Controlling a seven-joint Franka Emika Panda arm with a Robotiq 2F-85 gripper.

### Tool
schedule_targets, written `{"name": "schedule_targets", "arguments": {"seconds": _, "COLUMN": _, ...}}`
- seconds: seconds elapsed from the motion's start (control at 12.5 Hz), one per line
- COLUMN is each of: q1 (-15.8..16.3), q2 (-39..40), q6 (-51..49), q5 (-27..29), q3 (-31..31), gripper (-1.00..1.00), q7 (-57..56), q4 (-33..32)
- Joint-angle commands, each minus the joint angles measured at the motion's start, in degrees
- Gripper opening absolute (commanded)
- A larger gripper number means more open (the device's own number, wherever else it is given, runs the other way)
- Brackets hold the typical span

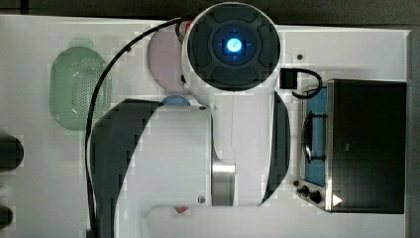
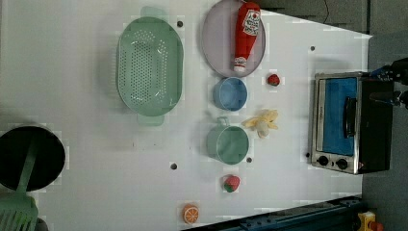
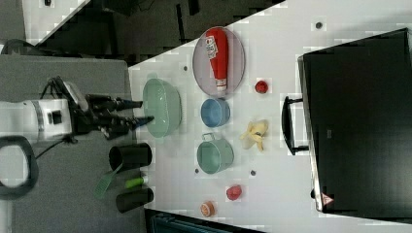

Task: Pick banana from table and place on oven.

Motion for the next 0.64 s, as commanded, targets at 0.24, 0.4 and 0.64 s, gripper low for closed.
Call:
{"name": "schedule_targets", "arguments": {"seconds": 0.24, "q1": -2.39, "q2": -26.84, "q6": -10.38, "q5": -0.23, "q3": -2.12, "gripper": 0.99, "q7": 3.73, "q4": -17.47}}
{"name": "schedule_targets", "arguments": {"seconds": 0.4, "q1": -2.34, "q2": -26.39, "q6": -10.06, "q5": -0.23, "q3": -2.10, "gripper": 1.00, "q7": 3.73, "q4": -17.80}}
{"name": "schedule_targets", "arguments": {"seconds": 0.64, "q1": -2.15, "q2": -22.29, "q6": -8.42, "q5": -0.22, "q3": -2.04, "gripper": 1.00, "q7": 3.73, "q4": -18.31}}
